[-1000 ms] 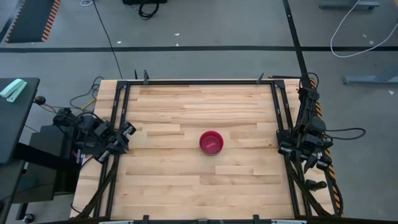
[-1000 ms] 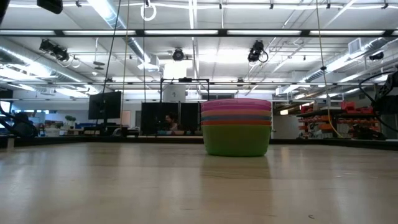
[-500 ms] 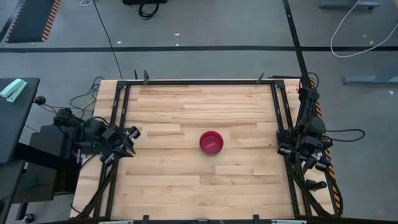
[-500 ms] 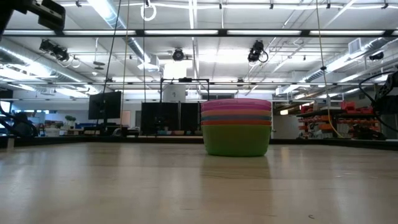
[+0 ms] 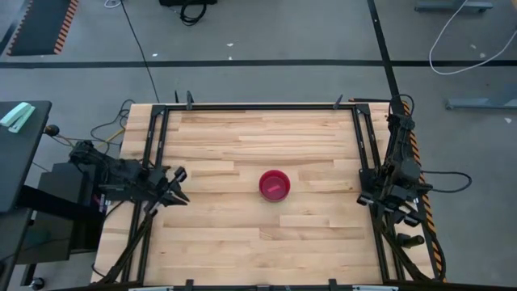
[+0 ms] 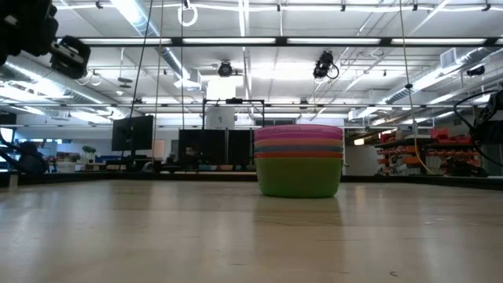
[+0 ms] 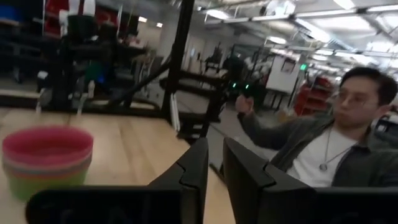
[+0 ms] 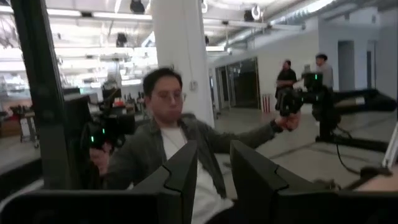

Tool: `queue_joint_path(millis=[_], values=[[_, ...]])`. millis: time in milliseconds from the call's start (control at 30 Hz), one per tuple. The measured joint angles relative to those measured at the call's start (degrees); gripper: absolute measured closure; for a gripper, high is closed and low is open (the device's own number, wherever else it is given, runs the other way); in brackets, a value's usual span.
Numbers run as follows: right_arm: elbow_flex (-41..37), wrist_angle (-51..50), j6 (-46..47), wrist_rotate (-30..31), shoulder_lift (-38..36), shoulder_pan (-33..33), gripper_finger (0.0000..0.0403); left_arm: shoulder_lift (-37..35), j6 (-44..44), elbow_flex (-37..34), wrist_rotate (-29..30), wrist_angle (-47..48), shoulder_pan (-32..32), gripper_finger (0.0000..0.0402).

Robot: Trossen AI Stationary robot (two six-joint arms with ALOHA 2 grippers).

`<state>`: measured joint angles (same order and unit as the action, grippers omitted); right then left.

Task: Nest bowls inside each other
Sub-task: Return to home position

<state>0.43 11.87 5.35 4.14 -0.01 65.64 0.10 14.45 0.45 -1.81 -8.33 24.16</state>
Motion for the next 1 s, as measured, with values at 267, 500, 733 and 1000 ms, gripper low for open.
queue_joint_path(millis=[267,500,733,1000], values=[[0.0,-7.7,0.2,0.0,0.0,0.0,0.0298,0.0,0.0,0.0,0.7,6.3,0.0,0.0343],[0.0,-10.1,-3.1,0.3,0.0,0.0,0.0298,0.0,-0.5,0.0,2.3,7.4,0.0,0.0351],[0.0,-10.1,-6.1,0.3,0.0,-0.7,0.0298,0.3,-5.0,0.0,2.3,7.8,0.0,0.0345],[0.0,-10.1,-5.7,0.5,0.0,-7.8,0.0298,0.3,-6.1,0.0,2.3,8.0,-4.4,0.0342]])
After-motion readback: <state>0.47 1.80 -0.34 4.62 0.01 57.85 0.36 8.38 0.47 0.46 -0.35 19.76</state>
